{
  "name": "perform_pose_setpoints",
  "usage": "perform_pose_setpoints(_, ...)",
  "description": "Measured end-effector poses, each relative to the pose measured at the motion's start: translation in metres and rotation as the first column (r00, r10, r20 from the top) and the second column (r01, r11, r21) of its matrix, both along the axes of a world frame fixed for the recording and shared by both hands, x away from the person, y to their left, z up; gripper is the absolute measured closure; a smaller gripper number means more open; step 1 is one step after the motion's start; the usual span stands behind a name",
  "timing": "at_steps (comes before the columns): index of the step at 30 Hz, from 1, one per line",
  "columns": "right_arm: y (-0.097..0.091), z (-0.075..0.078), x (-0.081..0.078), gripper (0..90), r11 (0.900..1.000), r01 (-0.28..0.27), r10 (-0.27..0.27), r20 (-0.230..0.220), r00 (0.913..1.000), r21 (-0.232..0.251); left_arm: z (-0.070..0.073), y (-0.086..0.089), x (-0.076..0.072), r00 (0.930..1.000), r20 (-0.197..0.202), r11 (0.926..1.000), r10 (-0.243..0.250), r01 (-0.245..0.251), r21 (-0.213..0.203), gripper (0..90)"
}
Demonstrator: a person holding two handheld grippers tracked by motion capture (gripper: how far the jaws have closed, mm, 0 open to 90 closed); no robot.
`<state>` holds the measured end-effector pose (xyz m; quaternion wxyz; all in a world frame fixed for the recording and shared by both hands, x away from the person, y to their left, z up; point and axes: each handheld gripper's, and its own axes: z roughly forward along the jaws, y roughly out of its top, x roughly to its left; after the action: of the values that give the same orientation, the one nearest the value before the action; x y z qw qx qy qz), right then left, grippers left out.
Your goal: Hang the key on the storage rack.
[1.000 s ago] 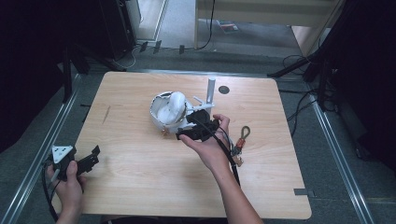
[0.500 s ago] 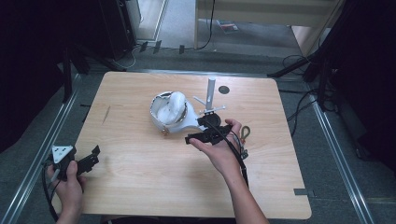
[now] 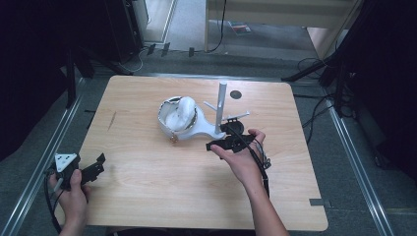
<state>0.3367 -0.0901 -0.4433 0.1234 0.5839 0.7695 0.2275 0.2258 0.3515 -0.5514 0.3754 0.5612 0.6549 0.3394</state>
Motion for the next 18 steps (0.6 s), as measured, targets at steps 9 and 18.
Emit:
perform_pose_setpoints(9,-0.015,-0.008,0.009,0.0,0.9989,0.048,-0.048,-0.047,0.9977,-0.003,0.000,0.000,0.000,1.0000,-0.001,1.0000,0.000,0.000,0.000,13.8)
perform_pose_setpoints(18,-0.032,-0.017,0.016,0.0,0.9951,0.097,-0.098,-0.087,0.9913,-0.017,0.000,0.000,0.000,1.0000,0.000,1.0000,0.000,0.000,0.000,13.8)
